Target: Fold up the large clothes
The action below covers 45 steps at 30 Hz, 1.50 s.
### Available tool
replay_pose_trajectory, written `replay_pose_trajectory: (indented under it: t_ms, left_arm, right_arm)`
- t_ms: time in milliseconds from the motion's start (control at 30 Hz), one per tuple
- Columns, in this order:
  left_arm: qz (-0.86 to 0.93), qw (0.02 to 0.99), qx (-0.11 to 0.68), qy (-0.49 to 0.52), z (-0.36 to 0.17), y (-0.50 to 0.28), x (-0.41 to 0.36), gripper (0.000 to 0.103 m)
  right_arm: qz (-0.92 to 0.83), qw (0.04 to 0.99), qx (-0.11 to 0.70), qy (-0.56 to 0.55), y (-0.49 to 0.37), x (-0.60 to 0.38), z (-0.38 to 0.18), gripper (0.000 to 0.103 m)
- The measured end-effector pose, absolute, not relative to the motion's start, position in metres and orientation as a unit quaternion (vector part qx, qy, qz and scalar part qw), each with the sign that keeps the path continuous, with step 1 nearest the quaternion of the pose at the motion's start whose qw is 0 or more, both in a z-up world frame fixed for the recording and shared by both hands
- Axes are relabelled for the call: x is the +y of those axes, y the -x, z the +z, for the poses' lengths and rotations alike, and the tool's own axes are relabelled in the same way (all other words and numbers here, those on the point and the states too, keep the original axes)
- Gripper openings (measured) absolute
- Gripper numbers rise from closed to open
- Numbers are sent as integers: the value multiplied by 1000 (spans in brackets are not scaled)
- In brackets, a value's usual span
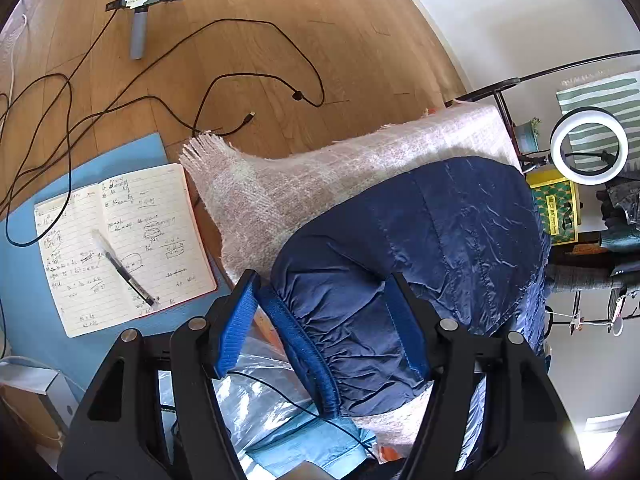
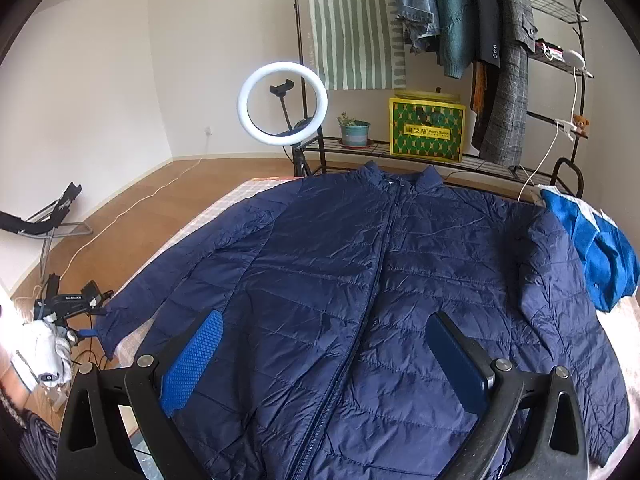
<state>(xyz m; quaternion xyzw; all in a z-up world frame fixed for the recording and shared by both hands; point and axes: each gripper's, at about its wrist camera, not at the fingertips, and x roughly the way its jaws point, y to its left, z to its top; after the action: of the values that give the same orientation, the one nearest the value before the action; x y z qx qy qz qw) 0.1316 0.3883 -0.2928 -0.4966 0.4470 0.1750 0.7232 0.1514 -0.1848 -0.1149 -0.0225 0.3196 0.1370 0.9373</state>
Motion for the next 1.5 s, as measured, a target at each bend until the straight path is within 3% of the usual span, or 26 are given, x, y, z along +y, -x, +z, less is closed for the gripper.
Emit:
replay_pose_trajectory:
  t_ms: [167, 233, 333, 433, 633, 900, 1000, 1233, 1433, 1500]
  left_arm:
    - [193, 738, 459, 455, -283, -134, 382, 36]
    - [208, 747, 469, 423, -276, -135, 377, 34]
    - [222, 766, 467, 382, -264, -135, 369, 17]
    - [214, 790, 447, 360, -250, -135, 360, 11]
    - [144, 827, 394, 374, -215, -142, 336, 9]
    - [8, 877, 357, 322, -149, -167, 242, 8]
    - [-48, 888, 353, 290, -129, -173, 197, 8]
    - [-191, 875, 387, 219, -115, -167, 86, 8]
    - [-236, 846, 421, 226, -123, -169, 31, 8]
    - [-232, 844, 423, 235, -126, -175, 26, 8]
  right_arm:
    - [133, 940, 312, 44, -145, -182, -113, 103]
    - [132, 939, 313, 44, -145, -183, -112, 103]
    - [136, 938, 317, 43, -144, -183, -112, 103]
    - [142, 935, 322, 48, -144, -180, -114, 103]
    - [171, 913, 367, 44, -149, -171, -132, 100]
    - [212, 871, 439, 62, -153, -151, -172, 53]
    - [212, 863, 457, 49, -156, -154, -182, 43]
    - [193, 866, 462, 5, -166, -182, -181, 42]
    - [219, 849, 472, -89, -177, -213, -180, 42]
    - [233, 837, 478, -126, -180, -217, -182, 55]
